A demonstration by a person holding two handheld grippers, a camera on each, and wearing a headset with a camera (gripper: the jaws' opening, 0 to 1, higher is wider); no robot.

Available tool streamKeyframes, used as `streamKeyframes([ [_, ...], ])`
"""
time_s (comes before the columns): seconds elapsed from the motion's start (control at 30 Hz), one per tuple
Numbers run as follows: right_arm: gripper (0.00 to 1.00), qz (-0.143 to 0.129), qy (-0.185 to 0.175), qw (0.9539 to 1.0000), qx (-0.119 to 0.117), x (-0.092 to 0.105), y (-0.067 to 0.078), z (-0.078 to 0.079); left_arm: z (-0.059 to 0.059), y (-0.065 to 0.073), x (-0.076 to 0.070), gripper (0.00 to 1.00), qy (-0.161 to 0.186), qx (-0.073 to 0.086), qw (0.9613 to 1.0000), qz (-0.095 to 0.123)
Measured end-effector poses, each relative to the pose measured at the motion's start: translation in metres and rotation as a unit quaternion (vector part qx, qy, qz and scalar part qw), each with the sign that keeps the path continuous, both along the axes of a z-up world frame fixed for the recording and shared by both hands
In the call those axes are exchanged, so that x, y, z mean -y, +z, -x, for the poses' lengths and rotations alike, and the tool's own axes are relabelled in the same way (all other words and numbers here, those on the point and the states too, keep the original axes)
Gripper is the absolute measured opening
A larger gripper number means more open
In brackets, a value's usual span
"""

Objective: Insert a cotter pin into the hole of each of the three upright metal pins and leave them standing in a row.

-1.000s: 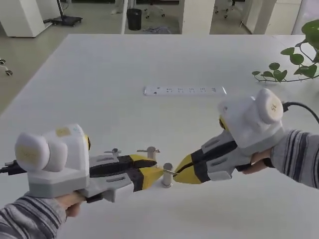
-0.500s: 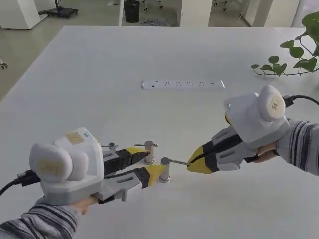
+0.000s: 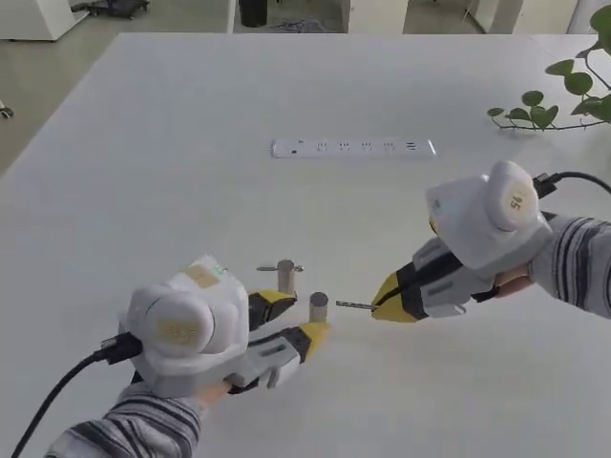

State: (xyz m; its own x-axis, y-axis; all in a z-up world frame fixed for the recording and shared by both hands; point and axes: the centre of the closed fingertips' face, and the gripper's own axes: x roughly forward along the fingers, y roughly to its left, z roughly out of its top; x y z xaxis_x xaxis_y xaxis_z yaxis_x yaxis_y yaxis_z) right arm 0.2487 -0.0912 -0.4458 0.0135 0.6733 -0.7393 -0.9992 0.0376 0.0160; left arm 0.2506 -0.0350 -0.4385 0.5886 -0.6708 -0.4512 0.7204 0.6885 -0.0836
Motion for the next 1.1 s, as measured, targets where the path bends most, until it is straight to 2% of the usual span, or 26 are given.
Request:
streamKeyframes([
  [0.37, 0.00, 0.015, 0.019, 0.9997, 0.004, -0.003, -0.003, -0.002, -0.009, -0.016, 0.007, 0.21, 0.013, -0.009, 0.9998, -0.016],
  [0.53, 0.00, 0.016, 0.026, 0.9995, 0.003, -0.004, -0.004, -0.005, -0.009, -0.024, 0.009, 0.18, 0.010, -0.017, 0.9995, -0.026],
  [0.7, 0.00, 0.020, 0.036, 0.9992, 0.004, -0.006, -0.004, -0.003, -0.012, -0.031, 0.010, 0.15, 0.019, -0.028, 0.9991, -0.025],
  [1.1, 0.00, 0.024, 0.046, 0.9986, 0.011, -0.008, -0.004, -0.007, -0.015, -0.031, 0.012, 0.11, 0.027, -0.027, 0.9990, -0.023],
])
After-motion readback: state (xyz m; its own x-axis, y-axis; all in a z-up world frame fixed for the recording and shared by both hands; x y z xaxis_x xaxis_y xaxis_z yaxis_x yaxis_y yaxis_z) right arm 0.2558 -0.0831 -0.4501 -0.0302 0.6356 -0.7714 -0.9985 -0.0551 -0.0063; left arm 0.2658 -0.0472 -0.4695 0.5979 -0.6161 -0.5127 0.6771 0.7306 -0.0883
